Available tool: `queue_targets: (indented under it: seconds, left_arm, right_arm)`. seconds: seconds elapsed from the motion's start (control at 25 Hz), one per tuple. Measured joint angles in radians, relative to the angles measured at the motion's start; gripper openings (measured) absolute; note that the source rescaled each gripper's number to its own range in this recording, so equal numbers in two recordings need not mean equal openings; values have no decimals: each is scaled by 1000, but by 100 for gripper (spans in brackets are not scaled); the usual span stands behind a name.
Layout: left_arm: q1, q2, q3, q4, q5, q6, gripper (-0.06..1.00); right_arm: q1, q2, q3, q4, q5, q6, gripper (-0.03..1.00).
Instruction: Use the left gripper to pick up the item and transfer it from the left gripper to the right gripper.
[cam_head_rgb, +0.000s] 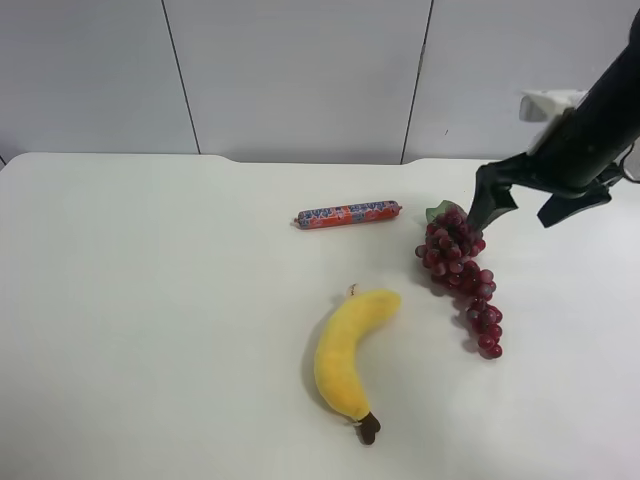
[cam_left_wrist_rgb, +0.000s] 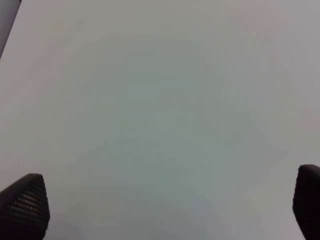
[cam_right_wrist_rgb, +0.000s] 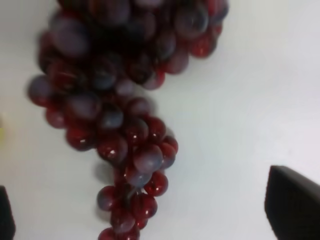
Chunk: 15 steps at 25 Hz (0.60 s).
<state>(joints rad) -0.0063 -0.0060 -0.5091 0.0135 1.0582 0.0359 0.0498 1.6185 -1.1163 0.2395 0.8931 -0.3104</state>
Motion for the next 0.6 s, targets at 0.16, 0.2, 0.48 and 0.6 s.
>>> queue_targets:
  seconds: [0.16, 0.2, 0.48, 0.6]
  left_arm:
    - [0, 0, 0, 0, 0, 0, 100]
    - [0, 0, 0, 0, 0, 0, 100]
    - [0, 0, 0, 0, 0, 0, 100]
    - [0, 0, 0, 0, 0, 0, 100]
  right_arm:
    - [0, -148, -1, -3, 55, 0, 100]
    - [0, -188, -1, -3, 66, 0, 100]
    - [0, -435, -1, -20, 170, 26, 100]
    - [0, -528, -1, -21, 222, 37, 100]
